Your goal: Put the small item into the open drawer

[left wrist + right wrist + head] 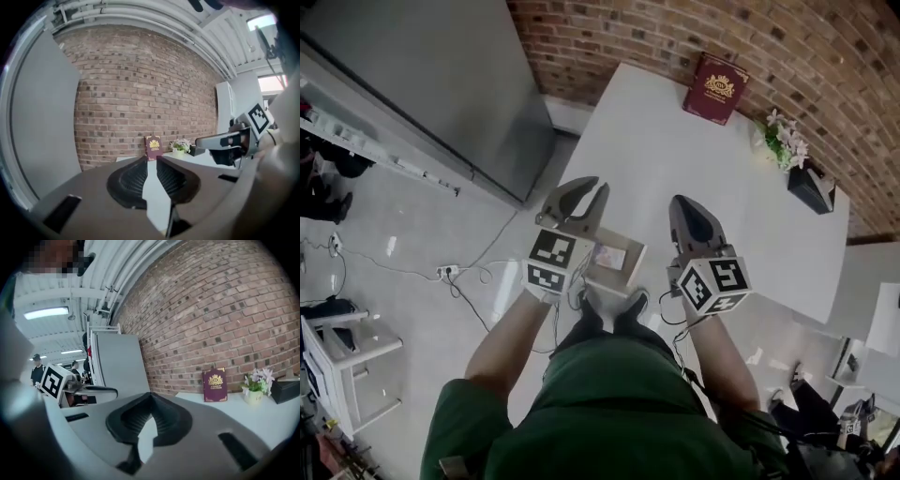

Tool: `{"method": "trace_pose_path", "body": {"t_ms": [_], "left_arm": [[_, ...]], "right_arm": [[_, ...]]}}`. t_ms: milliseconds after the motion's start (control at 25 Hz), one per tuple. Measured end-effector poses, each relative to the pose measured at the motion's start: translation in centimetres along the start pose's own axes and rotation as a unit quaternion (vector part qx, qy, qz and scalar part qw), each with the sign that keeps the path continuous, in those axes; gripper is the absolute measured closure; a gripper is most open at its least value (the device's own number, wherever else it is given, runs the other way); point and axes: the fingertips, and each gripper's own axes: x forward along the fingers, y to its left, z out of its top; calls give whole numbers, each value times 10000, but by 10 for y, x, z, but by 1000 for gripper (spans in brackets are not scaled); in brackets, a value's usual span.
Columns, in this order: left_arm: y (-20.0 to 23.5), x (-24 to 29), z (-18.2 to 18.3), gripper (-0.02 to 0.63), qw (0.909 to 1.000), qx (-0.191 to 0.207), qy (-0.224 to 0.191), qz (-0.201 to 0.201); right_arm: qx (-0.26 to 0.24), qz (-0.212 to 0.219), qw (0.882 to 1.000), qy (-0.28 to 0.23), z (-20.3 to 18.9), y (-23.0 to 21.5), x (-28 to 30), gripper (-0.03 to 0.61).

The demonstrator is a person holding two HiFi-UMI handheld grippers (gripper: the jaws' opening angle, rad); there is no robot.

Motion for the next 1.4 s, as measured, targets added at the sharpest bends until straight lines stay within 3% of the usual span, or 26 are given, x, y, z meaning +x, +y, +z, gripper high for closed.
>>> {"method": "trace_pose_path", "body": {"t_ms": [240,400,520,720,960,1400], "left_arm": [[11,-28,88,584,9945,-26,-906,519],[2,-50,132,592,9875,178,-1464,565],[3,-58,151,592,9835,356,-1648,656],[18,-65,170,592,9809,431,-1685,870],[43,-80,177,592,9754,360,-1798,1226],[69,-132,174,592,9692,344,-1868,1568]], "right_arm": [[-319,146,9964,-770,83,15,0,575],[-579,289,9910,-1175,122,38,-10,575],[-871,336,9856,-1410,147,48,-13,574],[-1012,304,9799,-1689,177,45,-14,575],[-1064,285,9793,-1699,179,35,-11,574],[-1470,767,9699,-1781,182,100,7,577]]}}
